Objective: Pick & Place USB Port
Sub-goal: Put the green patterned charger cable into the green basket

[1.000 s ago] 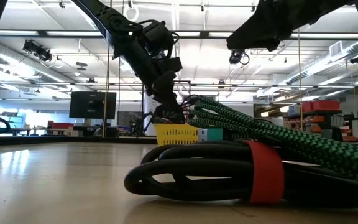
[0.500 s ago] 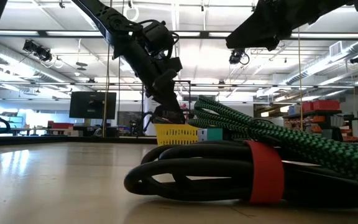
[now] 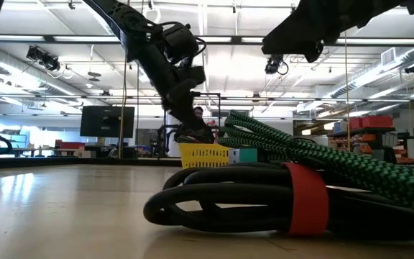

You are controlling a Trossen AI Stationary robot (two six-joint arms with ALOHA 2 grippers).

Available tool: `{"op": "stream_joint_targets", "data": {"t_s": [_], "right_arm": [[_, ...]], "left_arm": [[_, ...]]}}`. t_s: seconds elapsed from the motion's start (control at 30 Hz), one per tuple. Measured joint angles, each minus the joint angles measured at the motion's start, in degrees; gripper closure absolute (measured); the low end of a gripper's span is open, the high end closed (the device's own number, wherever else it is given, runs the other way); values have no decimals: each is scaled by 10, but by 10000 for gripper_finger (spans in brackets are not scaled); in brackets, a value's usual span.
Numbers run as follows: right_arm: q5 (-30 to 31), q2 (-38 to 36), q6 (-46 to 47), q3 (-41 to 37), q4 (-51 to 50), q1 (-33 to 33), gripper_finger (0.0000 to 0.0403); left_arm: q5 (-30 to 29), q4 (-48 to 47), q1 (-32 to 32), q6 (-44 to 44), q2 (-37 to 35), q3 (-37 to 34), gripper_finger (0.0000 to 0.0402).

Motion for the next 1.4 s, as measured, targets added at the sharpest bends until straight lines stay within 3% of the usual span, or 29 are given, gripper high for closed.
{"op": "stream_joint_targets", "data": {"t_s": [0.13, 0.27, 0.4, 0.57, 0.73, 1.0, 1.4], "right_arm": [[-64, 0, 41, 0, -2, 7, 292], [-75, 15, 76, 0, -24, 31, 292], [-82, 59, 136, 1, -11, 55, 292], [-125, 130, 192, 1, 54, 82, 292], [-132, 190, 201, 2, 147, 104, 292], [-164, 272, 294, 27, 169, 117, 292], [-210, 363, 312, 130, 174, 128, 234]], "left_arm": [[80, -97, -4, -2, -29, 0, 310], [164, -202, -19, -13, -55, 0, 316], [197, -269, -51, -52, -70, -3, 321], [199, -244, -130, -87, -103, -61, 321], [135, -154, -225, -183, -149, -127, 321], [-18, -64, -369, -311, -203, -195, 321], [-186, -19, -491, -365, -211, -203, 321]]}}
